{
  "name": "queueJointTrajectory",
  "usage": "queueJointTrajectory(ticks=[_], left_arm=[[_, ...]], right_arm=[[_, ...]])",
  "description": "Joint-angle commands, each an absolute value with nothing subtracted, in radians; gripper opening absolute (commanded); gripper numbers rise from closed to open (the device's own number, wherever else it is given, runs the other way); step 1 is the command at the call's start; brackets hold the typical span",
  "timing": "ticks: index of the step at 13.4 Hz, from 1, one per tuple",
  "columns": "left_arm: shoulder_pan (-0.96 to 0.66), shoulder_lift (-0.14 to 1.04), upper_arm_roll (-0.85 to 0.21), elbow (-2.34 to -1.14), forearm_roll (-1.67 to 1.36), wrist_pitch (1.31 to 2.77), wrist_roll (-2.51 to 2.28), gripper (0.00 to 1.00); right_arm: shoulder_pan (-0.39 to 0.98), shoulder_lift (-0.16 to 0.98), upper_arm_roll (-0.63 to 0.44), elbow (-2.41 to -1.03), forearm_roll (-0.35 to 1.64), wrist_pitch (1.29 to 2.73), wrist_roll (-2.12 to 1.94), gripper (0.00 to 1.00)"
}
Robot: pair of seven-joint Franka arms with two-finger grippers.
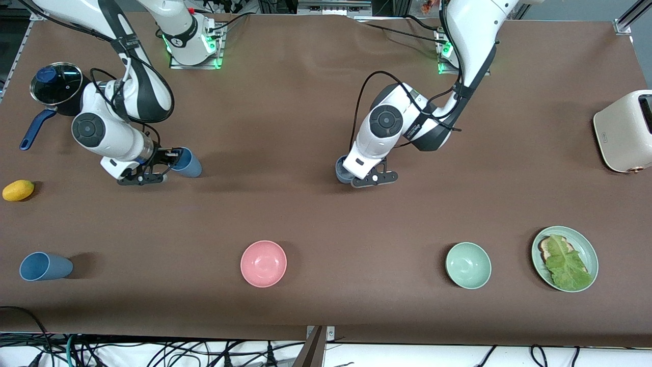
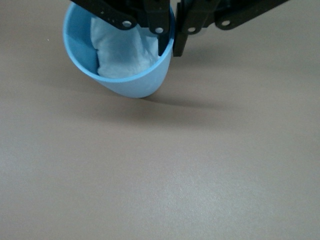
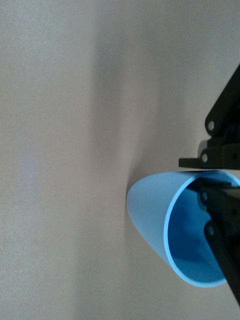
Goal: Stack blue cups with both arms
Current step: 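Carry the tissue cup toward the middle while the right gripper grasps the blue cup, then lower the tissue cup into the blue cup held by the right gripper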
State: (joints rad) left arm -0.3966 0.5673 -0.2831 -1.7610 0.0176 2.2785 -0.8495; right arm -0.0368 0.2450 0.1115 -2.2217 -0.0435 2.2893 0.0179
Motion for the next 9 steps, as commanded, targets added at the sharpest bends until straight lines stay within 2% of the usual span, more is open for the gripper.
queueJointTrajectory(ticks=[1,3,5,7,9], left_arm=[[-0.402,0.568,-0.276,-1.733,0.023,2.264,-0.864,1.00],[-0.394,0.526,-0.276,-1.732,0.025,2.228,-0.858,1.00],[-0.385,0.480,-0.275,-1.700,0.031,2.101,-0.847,1.00],[-0.361,0.459,-0.268,-1.601,0.031,1.923,-0.827,1.00],[-0.312,0.457,-0.265,-1.484,0.032,1.734,-0.734,1.00]], right_arm=[[-0.046,0.245,0.120,-2.210,-0.044,2.292,0.002,0.00],[-0.041,0.245,0.132,-2.159,-0.041,2.286,0.011,0.00],[-0.002,0.280,0.138,-2.032,-0.040,2.171,0.037,0.00],[0.082,0.348,0.138,-1.857,-0.040,2.016,0.180,0.00],[0.213,0.421,0.138,-1.710,-0.038,1.951,0.350,0.00]])
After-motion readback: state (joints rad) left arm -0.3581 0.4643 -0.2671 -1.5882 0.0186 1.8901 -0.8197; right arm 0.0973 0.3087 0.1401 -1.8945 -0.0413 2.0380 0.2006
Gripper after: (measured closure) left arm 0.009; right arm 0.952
